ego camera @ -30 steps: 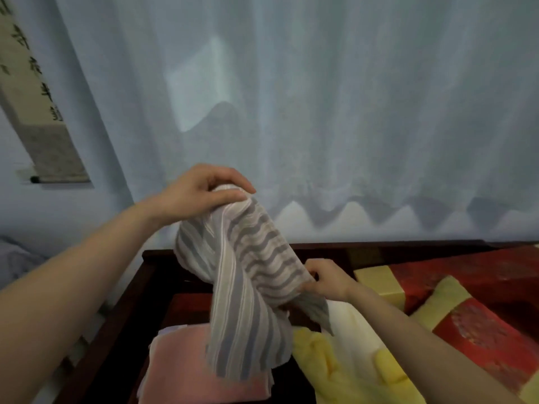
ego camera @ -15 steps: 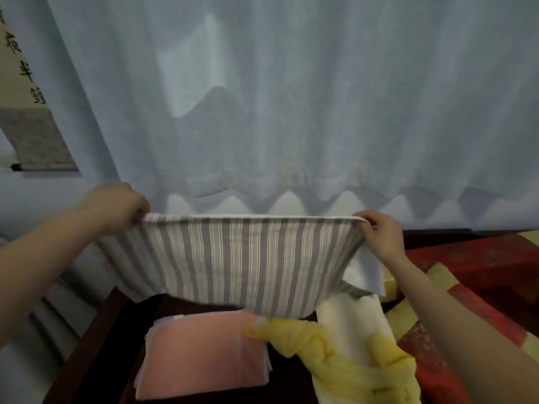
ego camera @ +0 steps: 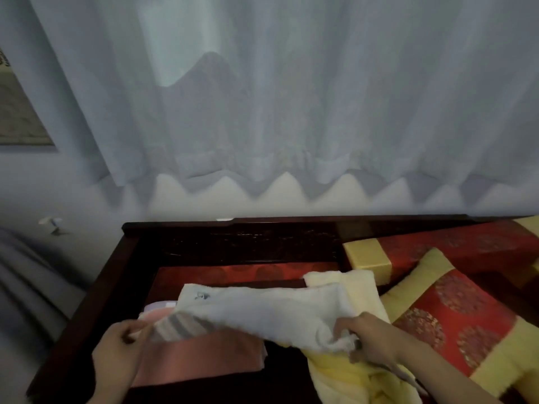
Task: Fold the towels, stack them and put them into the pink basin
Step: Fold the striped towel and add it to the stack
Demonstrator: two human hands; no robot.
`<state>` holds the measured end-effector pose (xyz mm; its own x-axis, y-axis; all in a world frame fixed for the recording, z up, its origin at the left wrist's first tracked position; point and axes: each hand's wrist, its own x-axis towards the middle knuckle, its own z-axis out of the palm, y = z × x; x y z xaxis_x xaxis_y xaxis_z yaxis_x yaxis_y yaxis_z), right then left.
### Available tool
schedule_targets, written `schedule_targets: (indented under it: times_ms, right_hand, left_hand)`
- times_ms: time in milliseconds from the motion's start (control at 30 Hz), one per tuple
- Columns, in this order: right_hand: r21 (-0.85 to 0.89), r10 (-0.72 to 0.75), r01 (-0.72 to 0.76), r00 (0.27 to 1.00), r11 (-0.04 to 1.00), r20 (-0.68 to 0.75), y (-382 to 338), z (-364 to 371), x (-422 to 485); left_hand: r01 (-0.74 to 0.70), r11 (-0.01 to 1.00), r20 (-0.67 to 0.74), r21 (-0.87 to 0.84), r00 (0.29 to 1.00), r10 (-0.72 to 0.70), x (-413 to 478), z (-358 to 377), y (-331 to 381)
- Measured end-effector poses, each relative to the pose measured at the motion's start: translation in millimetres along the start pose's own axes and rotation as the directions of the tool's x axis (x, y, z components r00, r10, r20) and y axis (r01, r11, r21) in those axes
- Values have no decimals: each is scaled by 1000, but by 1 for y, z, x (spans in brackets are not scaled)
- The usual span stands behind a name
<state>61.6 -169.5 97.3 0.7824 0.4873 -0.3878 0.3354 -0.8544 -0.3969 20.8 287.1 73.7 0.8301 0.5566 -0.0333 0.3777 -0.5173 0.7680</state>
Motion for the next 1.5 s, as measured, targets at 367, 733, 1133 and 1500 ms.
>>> schedule_targets:
  times_ms: [367,733,1133,1500]
  right_hand:
    - [-41,482,-490,866,870,-134,74,14,-29]
    - [311,54,54,943,949,-328,-23,-50,5]
    - [436,35,414,691,799,-722,-105,-51,42]
    - [817,449,444,684,369,-575,-116,-49,33]
  left_hand:
    - [310,799,-337,-515,784,-521,23,11,-19]
    - [176,731,306,-660,951,47,2,49,131]
    - [-1,819,469,-574,819,331,-62,86,160]
    - [-19,831,427,-557,851,305,-56,83,147]
